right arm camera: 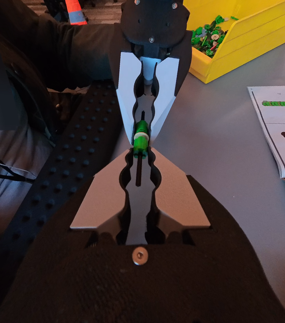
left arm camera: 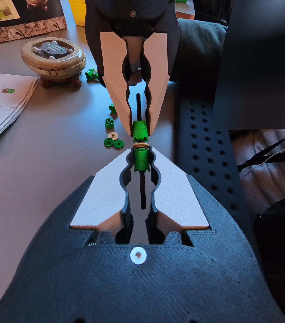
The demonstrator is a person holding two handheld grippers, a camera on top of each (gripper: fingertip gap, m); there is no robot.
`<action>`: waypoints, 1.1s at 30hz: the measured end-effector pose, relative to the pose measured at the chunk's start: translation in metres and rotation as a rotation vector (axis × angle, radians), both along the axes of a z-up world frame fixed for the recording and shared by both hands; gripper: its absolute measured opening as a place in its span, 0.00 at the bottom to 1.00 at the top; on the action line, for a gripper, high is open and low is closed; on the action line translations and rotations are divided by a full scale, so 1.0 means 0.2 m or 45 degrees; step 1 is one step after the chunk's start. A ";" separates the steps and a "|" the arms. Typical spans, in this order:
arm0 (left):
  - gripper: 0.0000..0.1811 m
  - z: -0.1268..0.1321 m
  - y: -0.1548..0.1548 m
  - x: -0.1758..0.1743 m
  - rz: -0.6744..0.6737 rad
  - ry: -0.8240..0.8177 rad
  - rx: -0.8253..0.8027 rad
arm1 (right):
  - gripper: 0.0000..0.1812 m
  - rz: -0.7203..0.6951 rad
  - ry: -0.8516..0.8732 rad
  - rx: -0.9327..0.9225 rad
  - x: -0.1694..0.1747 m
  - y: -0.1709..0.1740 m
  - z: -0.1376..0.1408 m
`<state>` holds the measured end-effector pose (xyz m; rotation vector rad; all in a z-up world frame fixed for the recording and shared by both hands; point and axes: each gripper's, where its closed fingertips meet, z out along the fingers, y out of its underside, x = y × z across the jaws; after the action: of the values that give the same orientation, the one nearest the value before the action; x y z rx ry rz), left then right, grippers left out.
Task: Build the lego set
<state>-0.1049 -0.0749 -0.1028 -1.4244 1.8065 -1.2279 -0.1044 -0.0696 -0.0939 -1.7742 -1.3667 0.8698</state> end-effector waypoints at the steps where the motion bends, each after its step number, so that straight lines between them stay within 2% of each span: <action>1: 0.08 0.01 0.00 0.00 -0.003 -0.003 -0.015 | 0.09 -0.004 0.014 -0.008 -0.01 0.00 0.00; 7: 0.08 -0.02 -0.01 0.00 -0.016 0.040 0.023 | 0.08 0.019 -0.068 0.018 -0.01 -0.01 -0.04; 30: 0.09 0.03 -0.03 0.00 -0.029 -0.015 -0.023 | 0.08 0.036 -0.064 -0.014 0.04 -0.04 -0.01; 32: 0.09 -0.02 0.02 -0.03 0.011 0.049 0.027 | 0.08 0.024 -0.105 -0.015 0.07 -0.04 -0.02; 33: 0.08 -0.03 0.07 -0.06 0.062 0.040 0.032 | 0.09 -0.036 -0.159 0.011 0.16 -0.01 -0.04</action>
<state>-0.1178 -0.0614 -0.1080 -1.4729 1.7909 -1.1601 -0.0730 -0.0710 -0.1011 -1.8637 -1.4185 0.7474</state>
